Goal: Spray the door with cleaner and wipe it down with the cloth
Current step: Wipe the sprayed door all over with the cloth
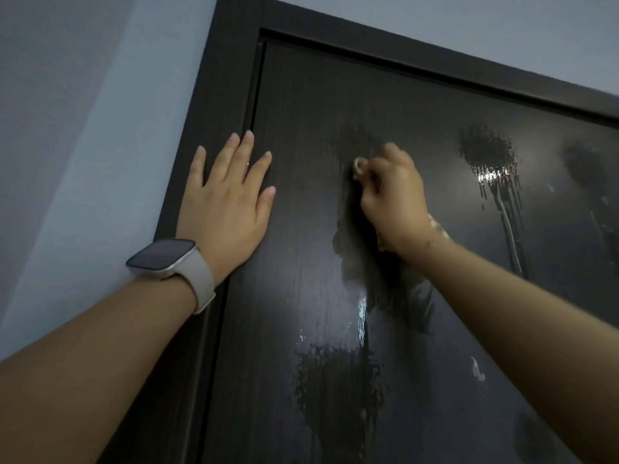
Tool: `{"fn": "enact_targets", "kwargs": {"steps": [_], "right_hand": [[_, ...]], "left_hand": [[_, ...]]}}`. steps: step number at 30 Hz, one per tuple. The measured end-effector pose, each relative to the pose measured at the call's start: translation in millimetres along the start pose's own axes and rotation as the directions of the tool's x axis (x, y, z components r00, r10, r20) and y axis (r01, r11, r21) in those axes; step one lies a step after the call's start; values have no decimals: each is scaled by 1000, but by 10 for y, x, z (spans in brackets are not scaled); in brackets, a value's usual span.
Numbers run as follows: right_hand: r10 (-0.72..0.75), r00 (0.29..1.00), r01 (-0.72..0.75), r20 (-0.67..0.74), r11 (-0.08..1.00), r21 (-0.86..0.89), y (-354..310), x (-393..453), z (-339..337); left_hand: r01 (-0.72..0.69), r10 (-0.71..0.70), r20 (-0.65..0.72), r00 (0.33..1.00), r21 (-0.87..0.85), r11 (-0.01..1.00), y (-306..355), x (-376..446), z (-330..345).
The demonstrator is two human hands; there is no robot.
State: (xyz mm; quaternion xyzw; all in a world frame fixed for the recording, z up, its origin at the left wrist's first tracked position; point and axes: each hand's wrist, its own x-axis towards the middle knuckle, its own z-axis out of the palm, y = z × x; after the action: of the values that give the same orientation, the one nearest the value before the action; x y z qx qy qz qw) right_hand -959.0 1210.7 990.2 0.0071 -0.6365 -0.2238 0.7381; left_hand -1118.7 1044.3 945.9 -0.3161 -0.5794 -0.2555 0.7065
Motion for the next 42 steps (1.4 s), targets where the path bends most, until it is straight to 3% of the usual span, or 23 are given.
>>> {"fn": "enact_targets", "kwargs": {"steps": [3, 5, 10, 13, 15, 17, 19, 22, 24, 26, 28, 30, 33, 35, 36, 40, 42], "right_hand": [[150, 989, -149, 19, 988, -43, 180, 517, 34], [175, 984, -175, -4, 983, -55, 175, 523, 48], [-43, 999, 42, 15, 996, 74, 29, -6, 49], [152, 987, -149, -59, 988, 42, 319, 288, 17], [306, 941, -299, -147, 952, 67, 350, 385, 40], [238, 955, -223, -175, 969, 103, 57, 301, 183], [63, 993, -43, -100, 981, 189, -277, 151, 315], [-44, 998, 53, -49, 981, 188, -131, 206, 226], [123, 988, -114, -97, 989, 92, 272, 329, 95], [362, 914, -355, -183, 932, 75, 623, 387, -10], [450, 866, -439, -216, 893, 99, 628, 425, 79], [366, 905, -345, -215, 930, 128, 257, 495, 281], [122, 984, -93, -126, 972, 216, -372, 550, 541], [-2, 996, 22, -89, 974, 225, -365, 618, 530], [2, 995, 18, -95, 978, 207, -229, 683, 496], [294, 935, -272, -199, 954, 129, 470, 829, 262], [360, 906, -347, -221, 933, 95, 626, 868, 303]], "left_hand": [[8, -8, -5, 1000, -11, 1000, -2, -1, -12], [7, -7, -9, 1000, -22, 1000, 4, -5, -14], [13, -14, -15, 1000, -46, 999, 1, -9, -18], [15, -16, -21, 1000, -62, 998, 7, -6, -21], [22, -24, -25, 999, -63, 998, 3, -5, -19], [23, -25, -27, 999, -70, 997, 10, 11, -14], [29, -32, -33, 999, -81, 996, 10, 5, -23], [32, -35, -32, 999, -88, 996, 7, -11, -35], [31, -33, -23, 999, -91, 995, 7, -16, -42], [38, -41, -23, 999, -89, 995, 20, -25, -44], [46, -48, -24, 999, -82, 996, 33, -20, -40], [65, -67, -26, 997, -70, 995, 29, -19, -37], [111, -111, -5, 994, -37, 993, 16, -4, -33], [115, -115, 20, 993, -25, 993, -13, 46, -44], [101, -100, 34, 994, -16, 995, -44, 75, -49], [107, -105, 50, 993, -32, 994, -187, 194, -63], [129, -128, 48, 991, -33, 991, -199, 240, -48]]}}
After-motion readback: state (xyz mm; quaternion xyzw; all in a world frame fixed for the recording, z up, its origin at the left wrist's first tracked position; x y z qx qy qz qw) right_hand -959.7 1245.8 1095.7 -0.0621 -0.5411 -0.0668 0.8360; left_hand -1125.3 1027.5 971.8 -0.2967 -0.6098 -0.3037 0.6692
